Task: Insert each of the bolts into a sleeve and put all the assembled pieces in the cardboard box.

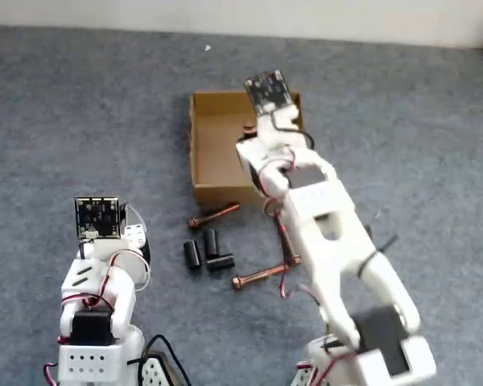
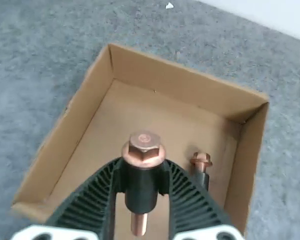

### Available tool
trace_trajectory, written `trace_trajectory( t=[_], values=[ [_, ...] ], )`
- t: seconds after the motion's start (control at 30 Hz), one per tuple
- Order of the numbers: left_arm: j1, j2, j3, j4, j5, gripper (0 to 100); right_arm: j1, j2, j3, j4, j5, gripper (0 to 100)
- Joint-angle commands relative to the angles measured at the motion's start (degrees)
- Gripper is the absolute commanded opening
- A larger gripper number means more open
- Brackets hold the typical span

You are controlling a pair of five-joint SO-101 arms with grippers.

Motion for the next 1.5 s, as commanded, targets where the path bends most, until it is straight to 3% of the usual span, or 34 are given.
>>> trace_trajectory(
  t=[0.0,0.27,0.47,0.9,1.13,1.27,1.47],
  values=[
    [-0.57,-0.31,1.27,0.35,-0.53,1,1.19,6.90,-10.33,-2.24,-0.88,0.5],
    [-0.57,-0.31,1.27,0.35,-0.53,1,2.51,19.21,-14.81,-1.80,-0.88,1.5],
    [-0.57,-0.31,1.27,0.35,-0.53,1,2.95,20.00,-16.40,3.38,-7.12,12.9],
    [-0.75,-0.40,1.27,0.35,-0.53,1,-1.45,20.00,-48.48,56.40,-12.04,13.8],
    [-0.75,-0.40,1.27,0.35,-0.53,1,-9.54,20.26,-52.26,70.90,-11.78,13.8],
    [-0.75,-0.40,1.27,0.35,-0.53,1,-13.85,20.44,-48.66,71.52,-12.04,13.8],
    [-0.75,-0.40,1.27,0.35,-0.53,1,-18.77,20.44,-35.12,59.82,-13.27,13.8]
  ],
)
